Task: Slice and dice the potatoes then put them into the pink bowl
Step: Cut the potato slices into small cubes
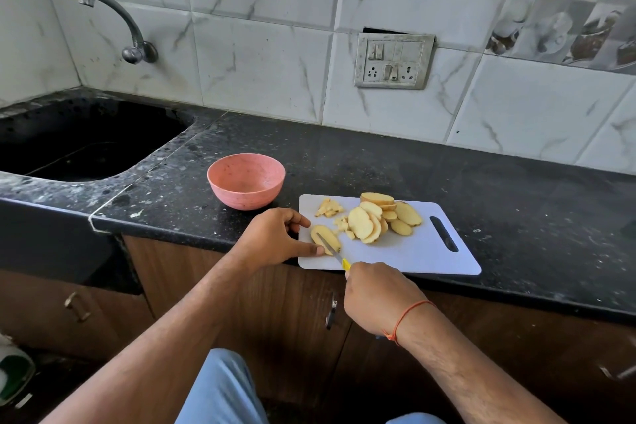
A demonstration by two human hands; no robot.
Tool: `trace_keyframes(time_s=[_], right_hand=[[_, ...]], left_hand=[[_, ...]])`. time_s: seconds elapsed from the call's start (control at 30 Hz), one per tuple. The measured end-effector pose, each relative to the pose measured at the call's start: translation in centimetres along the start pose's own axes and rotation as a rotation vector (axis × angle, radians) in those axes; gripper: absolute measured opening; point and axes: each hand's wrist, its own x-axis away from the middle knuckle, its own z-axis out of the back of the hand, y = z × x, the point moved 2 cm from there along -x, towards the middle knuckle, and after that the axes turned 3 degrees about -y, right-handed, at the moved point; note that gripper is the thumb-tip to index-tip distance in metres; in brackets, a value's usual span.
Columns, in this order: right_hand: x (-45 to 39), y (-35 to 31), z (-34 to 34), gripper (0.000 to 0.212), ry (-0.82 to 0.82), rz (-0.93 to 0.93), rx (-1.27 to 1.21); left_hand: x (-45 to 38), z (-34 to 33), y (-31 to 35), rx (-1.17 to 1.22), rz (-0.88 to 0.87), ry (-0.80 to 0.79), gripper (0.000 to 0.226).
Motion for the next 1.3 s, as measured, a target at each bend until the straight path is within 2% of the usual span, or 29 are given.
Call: trace_keyframes(time_s=[0.57, 0.83, 0.93, 1.07, 1.2, 1.3], right_hand=[[2.5, 1.8, -0.4, 0.017, 0.010, 0.013, 0.044], [5.1, 4.2, -0.8, 0.028, 0.055, 0.041, 0.010], [4.7, 5.0, -0.7, 0.034, 0.069, 0.069, -0.092], [2.7, 5.8, 0.8, 0.039, 0.175, 0.151, -0.388], [-1.3, 7.4, 2.0, 0.039, 0.356, 0.223, -0.697], [-4.0, 8.1, 2.5, 0.040, 0.346, 0.246, -0.927]], left_hand=[[-1.1, 0.2, 0.3, -0.040, -0.032, -0.126, 0.064], [-1.7, 0.1, -0.4, -0.074, -0.033, -0.181, 0.083], [-1.9, 0.0, -0.5, -0.155, -0.053, -0.206, 0.088], [-1.6, 0.0, -0.7, -0.230, -0.091, -0.231, 0.093], [-1.8, 0.0, -1.1, -0.227, -0.114, -0.200, 0.078], [-1.5, -0.2, -0.8, -0.199, -0.128, -0.124, 0.073]])
